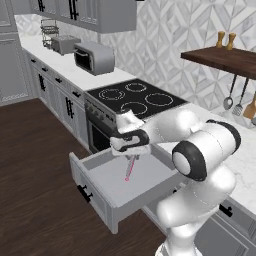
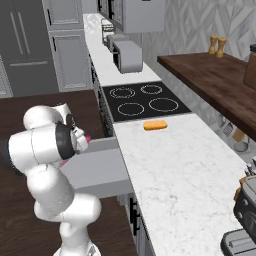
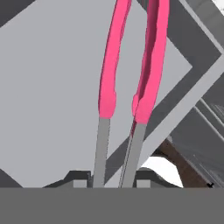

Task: Pick the tongs from the drawer and place it on the counter.

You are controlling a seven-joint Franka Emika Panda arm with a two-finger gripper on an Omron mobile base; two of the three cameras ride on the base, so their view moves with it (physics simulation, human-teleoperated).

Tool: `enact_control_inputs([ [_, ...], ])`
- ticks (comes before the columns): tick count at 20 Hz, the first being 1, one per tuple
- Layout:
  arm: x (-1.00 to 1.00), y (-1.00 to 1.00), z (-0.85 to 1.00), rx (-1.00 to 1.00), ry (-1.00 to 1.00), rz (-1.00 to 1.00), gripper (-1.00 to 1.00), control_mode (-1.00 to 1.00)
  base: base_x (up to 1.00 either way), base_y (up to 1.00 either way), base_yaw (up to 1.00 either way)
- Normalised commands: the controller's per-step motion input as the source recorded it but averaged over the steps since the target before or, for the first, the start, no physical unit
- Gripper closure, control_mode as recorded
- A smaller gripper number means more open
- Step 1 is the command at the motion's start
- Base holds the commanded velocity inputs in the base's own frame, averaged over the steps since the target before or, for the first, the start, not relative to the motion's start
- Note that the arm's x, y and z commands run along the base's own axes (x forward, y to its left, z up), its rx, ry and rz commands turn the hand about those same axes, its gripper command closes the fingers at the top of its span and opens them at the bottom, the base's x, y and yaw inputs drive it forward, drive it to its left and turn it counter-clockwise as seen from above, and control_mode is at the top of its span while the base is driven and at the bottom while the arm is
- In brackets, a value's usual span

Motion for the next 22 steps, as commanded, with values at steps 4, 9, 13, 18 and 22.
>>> enact_control_inputs([
  [4, 0.15, -1.00, 0.94, 0.00, 0.06, -0.17, 1.00, -1.00, 0.00, 0.00, 0.00],
  [9, 0.01, -1.00, 0.58, 0.00, 0.00, -0.15, 1.00, -1.00, 0.00, 0.00, 0.00],
  [13, 0.22, -1.00, 0.00, 0.00, 0.03, -0.12, 1.00, -1.00, 0.00, 0.00, 0.00],
  [18, 0.08, -1.00, 0.03, 0.03, 0.07, -0.07, 1.00, -1.00, 0.00, 0.00, 0.00],
  [22, 0.06, -1.00, 0.00, 0.10, 0.03, -0.01, 1.00, -1.00, 0.00, 0.00, 0.00],
])
